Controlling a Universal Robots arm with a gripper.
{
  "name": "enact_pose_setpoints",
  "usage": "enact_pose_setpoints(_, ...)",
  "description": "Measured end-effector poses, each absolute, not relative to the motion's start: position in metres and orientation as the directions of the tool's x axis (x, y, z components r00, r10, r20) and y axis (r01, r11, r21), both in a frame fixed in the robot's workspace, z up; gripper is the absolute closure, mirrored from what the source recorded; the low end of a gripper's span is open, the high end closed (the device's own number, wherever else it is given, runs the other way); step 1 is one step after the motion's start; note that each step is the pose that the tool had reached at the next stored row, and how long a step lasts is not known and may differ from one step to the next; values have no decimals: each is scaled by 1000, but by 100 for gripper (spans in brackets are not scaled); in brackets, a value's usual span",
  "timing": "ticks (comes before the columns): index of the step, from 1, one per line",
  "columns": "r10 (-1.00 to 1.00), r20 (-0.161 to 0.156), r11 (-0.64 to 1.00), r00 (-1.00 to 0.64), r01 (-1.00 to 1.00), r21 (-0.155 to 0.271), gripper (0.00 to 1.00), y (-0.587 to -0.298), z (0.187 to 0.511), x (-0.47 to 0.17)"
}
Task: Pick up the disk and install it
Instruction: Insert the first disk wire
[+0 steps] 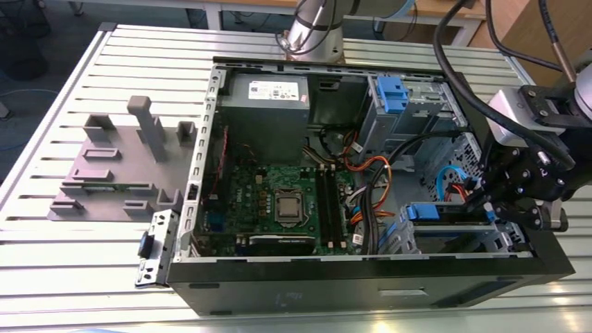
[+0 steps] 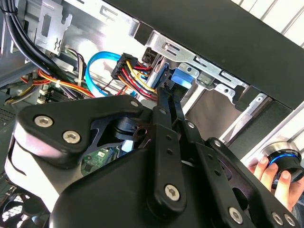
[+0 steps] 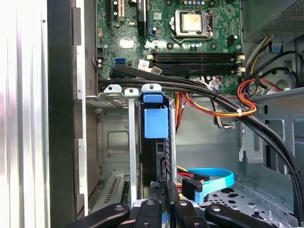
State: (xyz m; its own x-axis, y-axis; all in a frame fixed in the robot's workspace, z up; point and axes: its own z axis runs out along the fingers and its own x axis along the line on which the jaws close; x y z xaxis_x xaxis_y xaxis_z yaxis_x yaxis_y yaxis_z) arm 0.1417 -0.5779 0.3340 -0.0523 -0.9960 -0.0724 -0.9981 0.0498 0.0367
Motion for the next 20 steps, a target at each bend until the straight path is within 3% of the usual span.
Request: enact_pose_setpoints(20, -996, -72, 50, -52, -998, 37, 83, -574, 333, 141)
